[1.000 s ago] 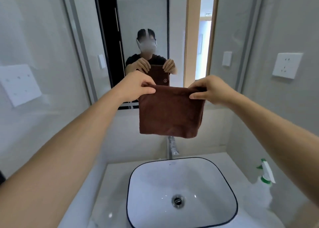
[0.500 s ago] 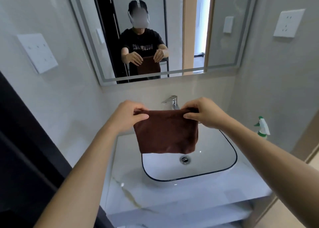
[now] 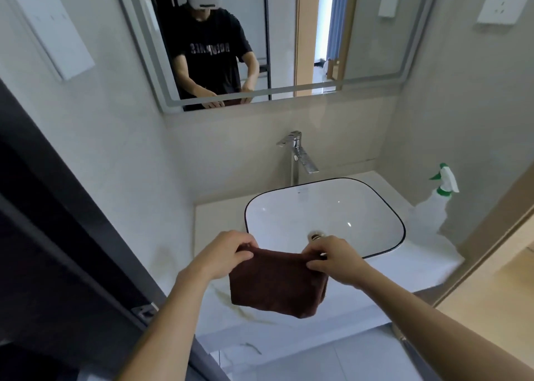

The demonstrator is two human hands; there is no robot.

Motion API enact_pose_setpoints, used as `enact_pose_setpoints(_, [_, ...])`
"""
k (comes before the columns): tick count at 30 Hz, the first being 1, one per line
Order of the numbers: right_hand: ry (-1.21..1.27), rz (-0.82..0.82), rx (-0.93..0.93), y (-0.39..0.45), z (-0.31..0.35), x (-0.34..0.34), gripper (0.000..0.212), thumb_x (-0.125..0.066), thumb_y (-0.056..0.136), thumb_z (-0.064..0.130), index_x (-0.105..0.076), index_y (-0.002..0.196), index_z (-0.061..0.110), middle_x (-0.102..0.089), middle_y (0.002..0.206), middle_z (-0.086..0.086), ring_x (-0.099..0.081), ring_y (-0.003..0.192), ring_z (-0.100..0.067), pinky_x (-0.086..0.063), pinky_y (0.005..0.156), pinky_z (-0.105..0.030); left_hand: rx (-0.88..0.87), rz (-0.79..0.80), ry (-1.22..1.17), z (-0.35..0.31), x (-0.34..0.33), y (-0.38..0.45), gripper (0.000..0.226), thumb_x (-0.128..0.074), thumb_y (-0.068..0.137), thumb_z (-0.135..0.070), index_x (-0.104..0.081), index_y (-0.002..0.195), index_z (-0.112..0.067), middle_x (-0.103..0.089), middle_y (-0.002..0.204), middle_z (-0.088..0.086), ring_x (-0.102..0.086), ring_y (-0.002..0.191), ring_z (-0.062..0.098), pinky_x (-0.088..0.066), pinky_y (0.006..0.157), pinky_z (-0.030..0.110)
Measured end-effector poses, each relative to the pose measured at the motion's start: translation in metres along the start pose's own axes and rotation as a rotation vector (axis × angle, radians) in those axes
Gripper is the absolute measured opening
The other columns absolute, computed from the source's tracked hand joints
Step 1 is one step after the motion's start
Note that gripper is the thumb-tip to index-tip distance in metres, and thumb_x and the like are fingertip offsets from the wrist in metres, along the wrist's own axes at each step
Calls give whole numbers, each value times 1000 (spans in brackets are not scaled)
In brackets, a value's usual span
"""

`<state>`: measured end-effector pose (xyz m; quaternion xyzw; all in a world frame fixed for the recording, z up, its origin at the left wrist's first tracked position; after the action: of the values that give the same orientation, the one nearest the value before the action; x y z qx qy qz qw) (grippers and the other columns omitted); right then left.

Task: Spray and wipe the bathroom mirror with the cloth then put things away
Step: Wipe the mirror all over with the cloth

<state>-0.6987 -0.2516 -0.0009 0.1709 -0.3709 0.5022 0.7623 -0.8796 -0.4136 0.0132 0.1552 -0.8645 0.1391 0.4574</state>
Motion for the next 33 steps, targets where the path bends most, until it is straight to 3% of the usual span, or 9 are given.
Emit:
enact_pose_setpoints(5, [-76, -30, -116, 39, -10, -6, 21, -63, 86, 6, -76, 102, 12, -72, 101, -5, -63, 98, -20, -44, 79, -21, 38, 44, 61, 18, -9, 45, 15, -58, 97, -15, -70, 105, -20, -66, 105, -1, -62, 97, 17, -50, 87, 31])
enact_pose_setpoints(15, [-77, -189, -330, 89, -41, -15, 29, -56, 89, 1, -76, 106, 13, -73, 109, -7, -64, 103, -25, -52, 85, -29, 64, 58, 110, 41, -27, 121, 18, -56, 98, -14, -70, 110, -14, -68, 112, 7, -63, 100, 23, -51, 90, 36])
enact_pose_setpoints(19, [-14, -319, -400, 90, -48, -10, 30, -57, 89, 4, -72, 113, 13, -70, 120, -7, -64, 109, -25, -52, 92, -31, 111, -61, 42, 49, -28, 127, 27, -51, 101, -13, -65, 124, -14, -66, 124, 7, -61, 111, 25, -48, 98, 38])
enact_pose_setpoints(22, [-14, -360, -403, 90, -44, 5, 36, -60, 90, 9, -66, 124, 15, -65, 125, -7, -63, 104, -24, -49, 84, -28, 68, -180, 52, 40, -14, 133, 31, -48, 102, -12, -62, 129, -11, -63, 132, 7, -58, 121, 26, -45, 101, 40])
enact_pose_setpoints(25, [-4, -397, -385, 92, -32, 23, 37, -59, 91, 10, -65, 127, 16, -64, 124, -7, -63, 94, -21, -47, 79, -27, 31, -256, 50, 19, 6, 138, 31, -45, 103, -14, -62, 129, -9, -64, 130, 8, -57, 120, 29, -46, 98, 39])
enact_pose_setpoints(29, [-2, -447, -335, 89, -10, 48, 37, -58, 91, 9, -64, 127, 14, -63, 126, -10, -63, 108, -25, -50, 88, -31, -59, -307, 83, -13, 30, 144, 26, -42, 103, -12, -65, 115, -6, -67, 115, 12, -59, 106, 34, -48, 87, 42])
enact_pose_setpoints(33, [8, -528, -310, 79, 9, 80, 36, -59, 90, 10, -65, 126, 13, -66, 121, -11, -63, 106, -28, -52, 89, -34, -89, -342, 135, -37, 48, 149, 25, -39, 103, -13, -63, 110, -7, -66, 112, 12, -59, 101, 33, -50, 84, 42])
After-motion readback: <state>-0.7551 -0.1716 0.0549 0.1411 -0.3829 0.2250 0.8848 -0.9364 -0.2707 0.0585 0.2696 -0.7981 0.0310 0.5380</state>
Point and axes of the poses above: each hand's wrist, its own y-axis towards the middle knuckle, its own x-axis out of the back of the hand, z = x × y, the point moved 5 cm from there along y, towards the middle knuckle
